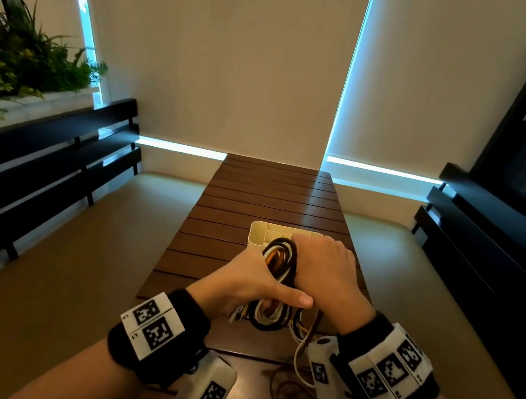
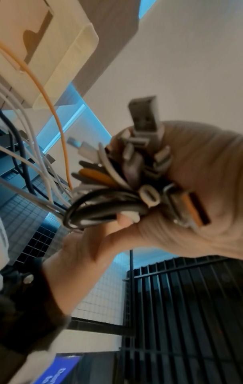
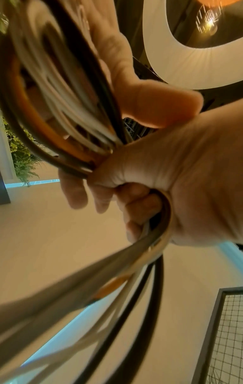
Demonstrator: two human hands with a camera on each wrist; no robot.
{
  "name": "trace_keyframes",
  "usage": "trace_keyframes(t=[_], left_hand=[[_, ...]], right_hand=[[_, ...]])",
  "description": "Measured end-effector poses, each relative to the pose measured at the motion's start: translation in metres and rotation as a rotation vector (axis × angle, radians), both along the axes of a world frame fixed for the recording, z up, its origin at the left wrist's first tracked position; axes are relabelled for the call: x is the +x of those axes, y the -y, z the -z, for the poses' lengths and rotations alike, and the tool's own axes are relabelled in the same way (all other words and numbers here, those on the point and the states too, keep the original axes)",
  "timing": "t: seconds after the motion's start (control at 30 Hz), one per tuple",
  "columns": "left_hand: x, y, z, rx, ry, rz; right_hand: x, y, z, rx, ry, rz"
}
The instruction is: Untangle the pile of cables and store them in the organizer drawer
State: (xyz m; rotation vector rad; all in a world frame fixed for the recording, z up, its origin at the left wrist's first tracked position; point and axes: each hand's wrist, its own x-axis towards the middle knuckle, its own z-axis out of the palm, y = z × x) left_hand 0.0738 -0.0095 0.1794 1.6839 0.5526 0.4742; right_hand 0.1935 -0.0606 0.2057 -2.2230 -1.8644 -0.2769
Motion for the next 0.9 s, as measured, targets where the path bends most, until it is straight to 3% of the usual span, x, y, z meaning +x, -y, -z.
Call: trace_keyframes(t=[0.23, 0.4, 0.53, 0.6, 0.7, 0.9], left_hand=[[0.006, -0.005, 0.024, 0.128, -0.149, -0.223], [0.005, -0.002, 0.032, 0.130, -0.187, -0.180], [0.001, -0.007, 0.043, 0.090, -0.256, -0.155], [-0.004, -0.003, 0.035, 0.059, -0.165, -0.074], [-0.011, 0.004, 0.022, -0.029, -0.009, 0.020], [-0.019, 0.000, 0.022, -0.116, 0.148, -0.043]], right_hand=[[-0.009, 0.005, -0.002, -0.113, -0.136, 0.082], [-0.012, 0.005, 0.004, -0.173, -0.203, 0.060], [-0.009, 0.002, 0.005, -0.205, -0.242, -0.066], [-0.002, -0.002, 0.006, -0.256, -0.308, -0.163], [0.021, -0.008, 0.007, -0.246, -0.584, -0.260], [0.051, -0.003, 0.039, -0.211, -0.821, -0.361]])
